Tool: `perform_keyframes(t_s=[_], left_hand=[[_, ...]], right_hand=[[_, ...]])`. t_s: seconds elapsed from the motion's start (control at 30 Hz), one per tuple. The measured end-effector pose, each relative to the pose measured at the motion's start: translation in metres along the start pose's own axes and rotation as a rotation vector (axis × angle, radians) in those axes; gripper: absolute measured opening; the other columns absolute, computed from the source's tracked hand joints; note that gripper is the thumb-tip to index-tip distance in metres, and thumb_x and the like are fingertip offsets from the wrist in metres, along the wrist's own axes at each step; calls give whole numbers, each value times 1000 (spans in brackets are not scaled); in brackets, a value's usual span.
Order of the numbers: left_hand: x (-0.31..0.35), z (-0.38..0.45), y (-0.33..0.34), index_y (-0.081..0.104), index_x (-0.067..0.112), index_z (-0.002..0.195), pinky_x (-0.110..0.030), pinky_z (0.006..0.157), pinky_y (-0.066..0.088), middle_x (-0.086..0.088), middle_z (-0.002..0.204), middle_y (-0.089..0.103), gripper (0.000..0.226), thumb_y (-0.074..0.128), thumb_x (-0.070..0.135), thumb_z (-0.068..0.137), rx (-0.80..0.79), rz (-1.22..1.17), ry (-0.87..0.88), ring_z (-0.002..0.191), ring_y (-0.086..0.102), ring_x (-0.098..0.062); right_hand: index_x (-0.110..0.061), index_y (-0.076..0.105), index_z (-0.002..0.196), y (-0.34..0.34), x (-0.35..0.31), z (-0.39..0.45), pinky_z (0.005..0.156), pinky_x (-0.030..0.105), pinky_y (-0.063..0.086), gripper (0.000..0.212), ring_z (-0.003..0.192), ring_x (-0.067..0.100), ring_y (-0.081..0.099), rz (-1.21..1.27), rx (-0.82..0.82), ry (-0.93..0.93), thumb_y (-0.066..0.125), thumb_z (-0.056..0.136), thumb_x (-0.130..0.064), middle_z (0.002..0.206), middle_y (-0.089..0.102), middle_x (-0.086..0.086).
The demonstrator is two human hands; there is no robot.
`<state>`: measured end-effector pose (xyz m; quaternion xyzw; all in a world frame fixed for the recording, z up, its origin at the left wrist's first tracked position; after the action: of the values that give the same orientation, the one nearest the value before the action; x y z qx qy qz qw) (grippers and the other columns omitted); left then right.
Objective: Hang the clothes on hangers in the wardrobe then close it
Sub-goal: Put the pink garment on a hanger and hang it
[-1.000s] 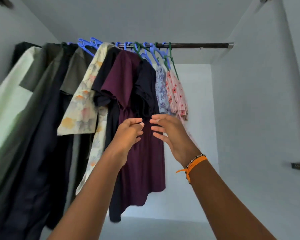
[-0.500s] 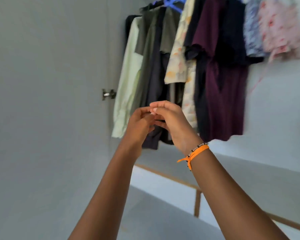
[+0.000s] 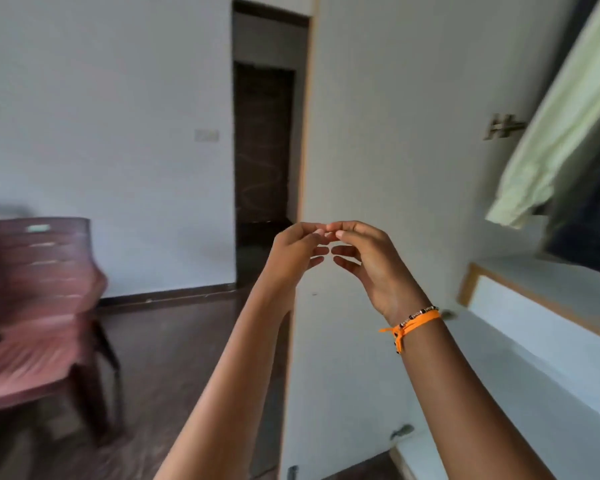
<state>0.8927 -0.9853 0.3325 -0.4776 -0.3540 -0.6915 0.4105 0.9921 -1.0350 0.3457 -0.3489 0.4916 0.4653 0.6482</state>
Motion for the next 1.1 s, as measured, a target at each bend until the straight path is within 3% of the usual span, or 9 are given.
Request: perform_keyframes(t_s=[0.23, 0.37, 0.53, 0.73, 0.83, 0.93, 1.1], left_hand=[[-43, -24, -225, 65, 12, 93, -30, 83, 50, -5, 83, 67, 17, 48, 11, 97, 267, 23, -103, 85, 64, -19], [-68, -49, -338, 63, 6, 100, -26, 77, 46, -10, 87, 66, 15, 49, 7, 96, 449, 41, -163, 83, 61, -17], [-93, -75, -462, 65, 15, 89, -26, 74, 47, -4, 81, 67, 17, 51, 7, 94, 660, 83, -201, 80, 61, -16], [-114, -83, -585, 66, 11, 88, -28, 74, 48, -3, 78, 66, 17, 52, 4, 93, 859, 75, -263, 75, 60, -15], [-119, -79, -639, 66, 9, 92, -22, 70, 51, -4, 79, 67, 15, 52, 5, 94, 940, 73, -293, 73, 63, -11], [-129, -80, -690, 64, 4, 98, -15, 57, 50, -5, 77, 66, 14, 50, 4, 95, 1025, 32, -302, 63, 64, -3], [-148, -94, -776, 65, 11, 95, -22, 73, 49, 2, 77, 67, 15, 51, 7, 95, 1151, -14, -330, 71, 62, -6]], right_hand=[[-15, 66, 87, 221, 82, 18, 68, 20, 46, 24, 70, 6, 58, 127, -236, 138, 46, 95, -5, 79, 67, -6], [-12, 65, 90, 333, 133, 16, 68, 20, 44, 22, 71, 8, 55, 189, -372, 252, 45, 95, -4, 84, 65, 1], [-15, 63, 82, 460, 183, 17, 62, 15, 44, 26, 63, 6, 53, 236, -511, 359, 44, 94, -2, 74, 62, -1], [-11, 63, 84, 597, 221, 39, 50, 13, 47, 25, 57, 4, 57, 300, -676, 452, 43, 94, 1, 71, 63, -1], [-10, 62, 85, 657, 239, 50, 62, 18, 50, 24, 62, 6, 56, 292, -753, 476, 42, 93, 1, 73, 64, 0], [-13, 65, 82, 716, 267, 55, 82, 34, 48, 26, 70, 11, 54, 249, -821, 523, 44, 92, 0, 76, 64, 1], [-15, 66, 83, 806, 299, 54, 68, 19, 47, 27, 69, 9, 55, 198, -927, 582, 44, 93, -2, 76, 64, 0]])
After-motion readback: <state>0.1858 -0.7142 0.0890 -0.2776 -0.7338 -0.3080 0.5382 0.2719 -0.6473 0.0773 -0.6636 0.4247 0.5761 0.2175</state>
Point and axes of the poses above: each hand's wrist, its own z-axis towards the middle knuckle, its own y-axis out of the palm, x = y × z, the point moved 10 cm from there along z, towards the middle knuckle
